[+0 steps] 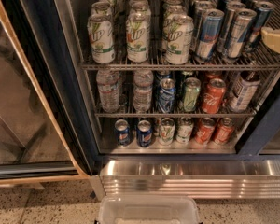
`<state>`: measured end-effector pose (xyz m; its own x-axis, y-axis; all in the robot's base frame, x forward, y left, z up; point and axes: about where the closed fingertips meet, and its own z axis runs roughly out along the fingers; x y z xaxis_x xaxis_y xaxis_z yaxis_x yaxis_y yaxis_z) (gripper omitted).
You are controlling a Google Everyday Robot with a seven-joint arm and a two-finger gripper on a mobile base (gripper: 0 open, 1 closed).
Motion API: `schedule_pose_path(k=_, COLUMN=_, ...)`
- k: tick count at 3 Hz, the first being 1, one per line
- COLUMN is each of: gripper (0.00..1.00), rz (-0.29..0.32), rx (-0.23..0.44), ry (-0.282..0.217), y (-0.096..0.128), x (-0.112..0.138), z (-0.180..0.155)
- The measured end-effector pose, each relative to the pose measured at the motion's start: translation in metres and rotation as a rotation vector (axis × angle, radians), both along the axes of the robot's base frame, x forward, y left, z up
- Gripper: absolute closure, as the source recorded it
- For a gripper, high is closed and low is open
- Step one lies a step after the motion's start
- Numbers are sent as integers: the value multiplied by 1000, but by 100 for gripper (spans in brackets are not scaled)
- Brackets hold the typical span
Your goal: Pick redbull can from top shelf of fridge
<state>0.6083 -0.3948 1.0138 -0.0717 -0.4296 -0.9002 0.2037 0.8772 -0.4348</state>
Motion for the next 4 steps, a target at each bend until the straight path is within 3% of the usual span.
schedule_pose_path(k=1, gripper=22, rz=0, rx=1, ry=0, y=0, x=0, z=0)
schedule_pose_path(k=2, gripper=0, rz=0, rx=1, ry=0, y=0, x=1, z=0)
schedule_pose_path(k=4, gripper=0, rz=0, rx=1, ry=0, y=11, x=8, z=0)
